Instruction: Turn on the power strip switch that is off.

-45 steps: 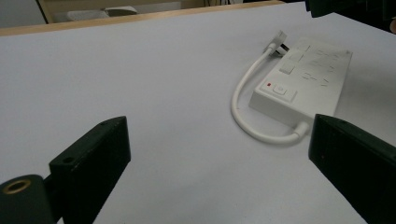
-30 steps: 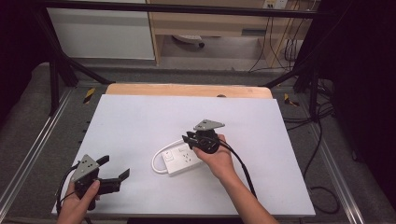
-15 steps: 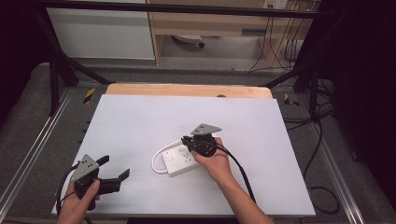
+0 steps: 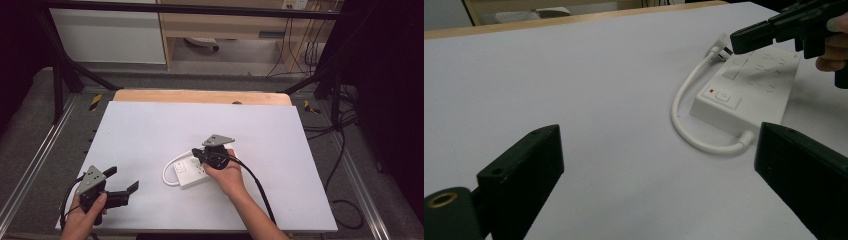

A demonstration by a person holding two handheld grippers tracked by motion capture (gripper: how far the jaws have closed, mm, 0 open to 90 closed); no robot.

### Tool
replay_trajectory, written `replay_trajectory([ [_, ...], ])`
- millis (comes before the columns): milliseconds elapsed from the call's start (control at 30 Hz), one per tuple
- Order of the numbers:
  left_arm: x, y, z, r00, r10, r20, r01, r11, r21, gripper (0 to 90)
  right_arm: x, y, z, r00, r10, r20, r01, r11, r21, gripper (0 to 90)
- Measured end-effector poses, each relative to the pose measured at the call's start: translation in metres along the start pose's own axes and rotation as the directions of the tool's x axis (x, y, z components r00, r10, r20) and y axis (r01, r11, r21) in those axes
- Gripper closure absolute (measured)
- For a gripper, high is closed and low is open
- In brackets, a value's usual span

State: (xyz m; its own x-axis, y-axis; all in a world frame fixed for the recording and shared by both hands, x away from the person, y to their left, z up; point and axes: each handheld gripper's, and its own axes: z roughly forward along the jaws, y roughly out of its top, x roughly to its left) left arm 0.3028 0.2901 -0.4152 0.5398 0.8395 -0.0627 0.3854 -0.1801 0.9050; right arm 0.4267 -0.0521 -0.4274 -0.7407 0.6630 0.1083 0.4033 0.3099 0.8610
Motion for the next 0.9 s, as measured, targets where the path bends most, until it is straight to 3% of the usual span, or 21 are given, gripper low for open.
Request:
replay_trajectory([
  [900,-0.0003,-0.0001,0.0003,1.0,0.002,0.003,-0.002,1.0,0.002,5.7,0.0058,-0.008,0.0084,0.9999,0.009,-0.005,-0.009,0.999,0.039,90.0],
])
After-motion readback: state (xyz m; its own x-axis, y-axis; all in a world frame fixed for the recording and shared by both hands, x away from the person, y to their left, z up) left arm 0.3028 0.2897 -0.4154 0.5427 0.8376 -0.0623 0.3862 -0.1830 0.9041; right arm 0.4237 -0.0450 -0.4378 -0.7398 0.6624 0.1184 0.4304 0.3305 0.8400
